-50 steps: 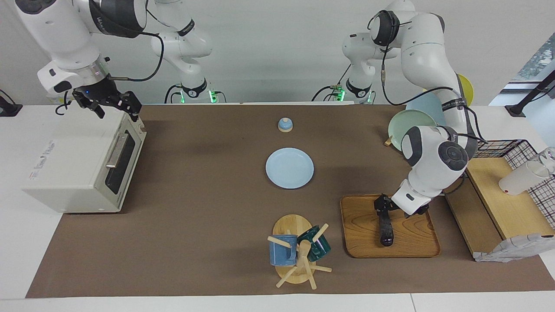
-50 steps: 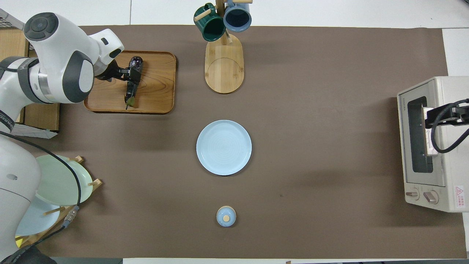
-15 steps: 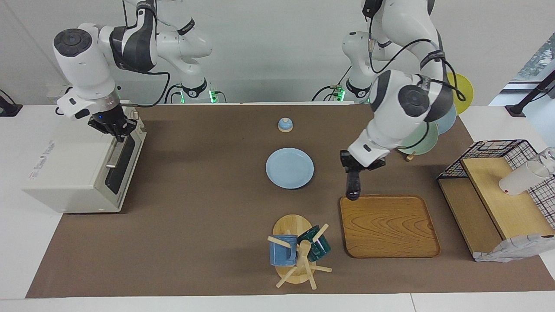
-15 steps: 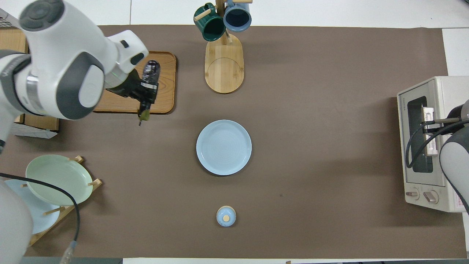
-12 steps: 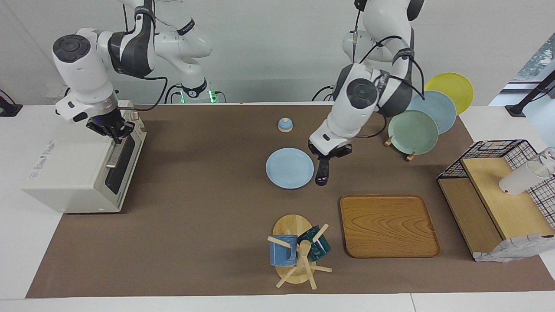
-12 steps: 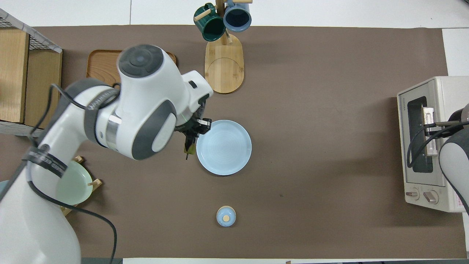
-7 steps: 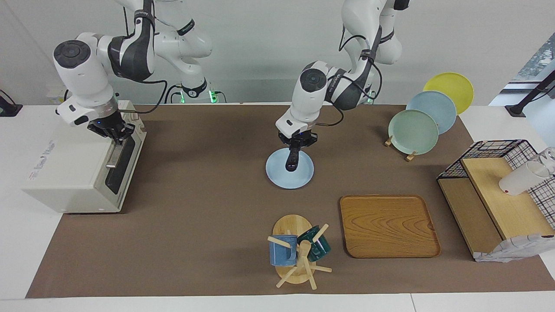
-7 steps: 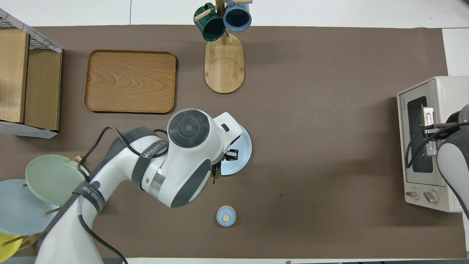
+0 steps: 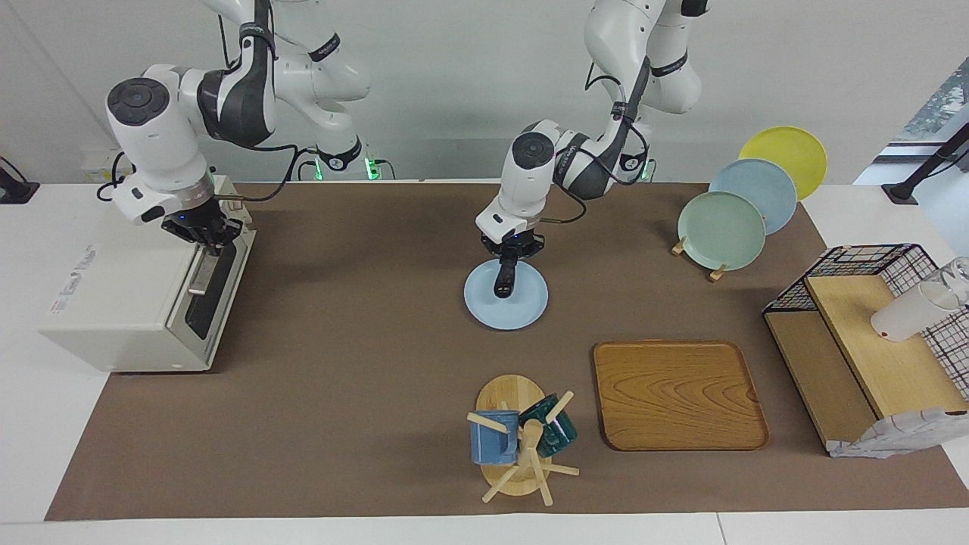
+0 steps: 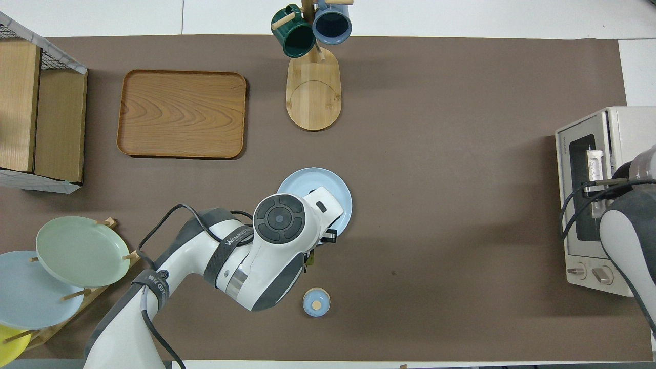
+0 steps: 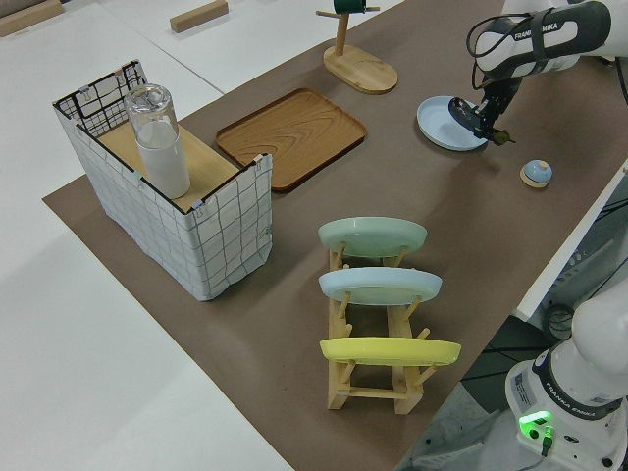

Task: Put eggplant into oven
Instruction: 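Lower the eggplant onto the plate while the right gripper pulls the door open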

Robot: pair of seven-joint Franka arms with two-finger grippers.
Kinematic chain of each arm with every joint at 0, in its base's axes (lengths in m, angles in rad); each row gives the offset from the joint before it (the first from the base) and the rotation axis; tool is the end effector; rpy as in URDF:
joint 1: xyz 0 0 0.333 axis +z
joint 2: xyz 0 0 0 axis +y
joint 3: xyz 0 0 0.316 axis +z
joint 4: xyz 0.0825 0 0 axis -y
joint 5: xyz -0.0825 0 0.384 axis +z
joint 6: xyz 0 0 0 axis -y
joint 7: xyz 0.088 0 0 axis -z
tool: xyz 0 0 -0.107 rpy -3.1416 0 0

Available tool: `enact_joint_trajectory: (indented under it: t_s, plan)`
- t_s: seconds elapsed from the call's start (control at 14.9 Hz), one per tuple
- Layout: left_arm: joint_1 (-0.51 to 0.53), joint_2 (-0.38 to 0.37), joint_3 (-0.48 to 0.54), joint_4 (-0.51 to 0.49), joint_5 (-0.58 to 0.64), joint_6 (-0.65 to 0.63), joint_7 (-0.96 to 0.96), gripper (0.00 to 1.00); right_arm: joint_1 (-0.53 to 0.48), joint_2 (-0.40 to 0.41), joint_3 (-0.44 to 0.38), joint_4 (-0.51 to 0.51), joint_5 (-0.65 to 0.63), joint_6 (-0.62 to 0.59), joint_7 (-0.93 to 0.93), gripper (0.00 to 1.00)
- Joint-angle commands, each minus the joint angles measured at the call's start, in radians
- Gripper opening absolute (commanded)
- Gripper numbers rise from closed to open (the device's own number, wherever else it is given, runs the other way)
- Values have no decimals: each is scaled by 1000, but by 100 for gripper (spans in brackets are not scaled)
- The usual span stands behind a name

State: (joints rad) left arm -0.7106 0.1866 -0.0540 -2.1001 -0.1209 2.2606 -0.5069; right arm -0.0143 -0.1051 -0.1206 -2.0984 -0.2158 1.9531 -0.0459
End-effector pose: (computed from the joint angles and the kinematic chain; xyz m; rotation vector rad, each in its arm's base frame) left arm 0.4087 -0.3958 0.3295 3.0600 -0.2741 -0.1257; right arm 0.5105 -0.0850 0.4641 2.9589 -0.0048 -0.0843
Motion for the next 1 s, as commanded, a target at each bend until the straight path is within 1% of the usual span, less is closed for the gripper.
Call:
enact_joint_trajectory:
  t_s: [0.0, 0.27, 0.4, 0.47, 0.54, 0.6, 0.67, 0.74, 0.8, 0.87, 0.94]
  plan:
    - [11, -16, 0, -17, -17, 19, 14, 0, 26, 33, 1, -75, 6, 117, 9, 0]
    - [45, -1, 0, 0, -17, 25, 16, 0, 74, 97, 2, -88, 9, 213, 38, 0]
    - [60, 5, 0, 12, -32, 30, 16, 0, 79, 131, 2, -91, 76, 274, 44, 0]
    - [62, 11, 2, 25, -54, 30, 13, 16, 95, 139, 2, -101, 99, 303, 44, 0]
    - [62, 17, 3, 43, -62, 30, 7, 29, 114, 154, 2, -115, 105, 341, 50, 0]
    - [63, 22, 3, 55, -62, 28, 1, 35, 117, 174, 2, -121, 107, 369, 63, 0]
    - [62, 24, 3, 58, -63, 30, -2, 36, 117, 201, 2, -121, 107, 392, 70, 0]
    - [62, 24, 3, 60, -63, 30, -7, 39, 119, 215, 2, -121, 111, 404, 75, 0]
    - [60, 24, 3, 58, -63, 31, -13, 57, 128, 217, 4, -115, 139, 403, 89, 0]
    - [60, 24, 3, 58, -63, 30, -13, 100, 141, 217, 2, -117, 165, 408, 104, 0]
    - [62, 24, 3, 58, -63, 28, -10, 100, 149, 222, 2, -118, 170, 408, 118, 0]
